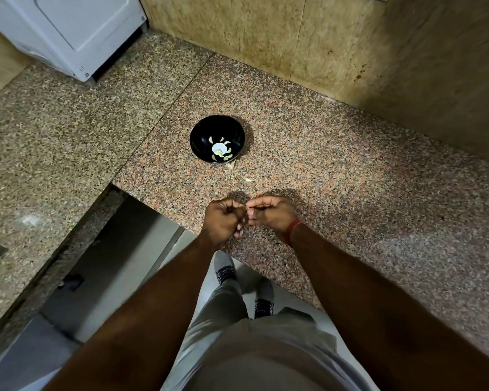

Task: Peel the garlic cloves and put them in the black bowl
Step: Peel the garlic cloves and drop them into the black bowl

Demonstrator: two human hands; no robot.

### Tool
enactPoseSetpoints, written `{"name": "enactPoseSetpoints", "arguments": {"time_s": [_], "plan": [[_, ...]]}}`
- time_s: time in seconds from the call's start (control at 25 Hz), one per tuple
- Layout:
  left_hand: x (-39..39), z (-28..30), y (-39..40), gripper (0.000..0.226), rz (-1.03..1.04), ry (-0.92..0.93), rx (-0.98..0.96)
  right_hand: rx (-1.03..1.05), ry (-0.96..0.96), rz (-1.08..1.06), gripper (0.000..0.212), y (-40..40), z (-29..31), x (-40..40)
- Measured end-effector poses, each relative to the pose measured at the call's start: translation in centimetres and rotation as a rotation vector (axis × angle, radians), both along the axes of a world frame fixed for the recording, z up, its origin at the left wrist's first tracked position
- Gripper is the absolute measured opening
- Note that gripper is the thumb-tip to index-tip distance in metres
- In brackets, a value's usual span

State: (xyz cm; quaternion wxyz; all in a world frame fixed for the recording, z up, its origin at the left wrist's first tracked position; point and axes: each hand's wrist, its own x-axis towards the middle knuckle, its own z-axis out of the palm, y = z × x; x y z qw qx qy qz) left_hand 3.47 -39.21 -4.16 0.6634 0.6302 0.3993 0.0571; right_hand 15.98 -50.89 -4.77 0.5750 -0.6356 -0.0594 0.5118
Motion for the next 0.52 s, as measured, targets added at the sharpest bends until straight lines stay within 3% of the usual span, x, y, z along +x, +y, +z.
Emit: {"name": "enactPoseSetpoints", "arguments": {"time_s": [0.28, 0.52], "plan": [[0.32, 0.13, -0.13, 0.007, 0.106, 0.166, 0.005, -0.005, 0.064, -0.077, 0.016, -0.07, -0.72, -0.13], [0.76, 0.81, -0.67, 0.019, -0.002, 0.324, 0.141, -0.046, 0.043, -0.078, 0.011, 0.05, -0.98, -0.17]]}}
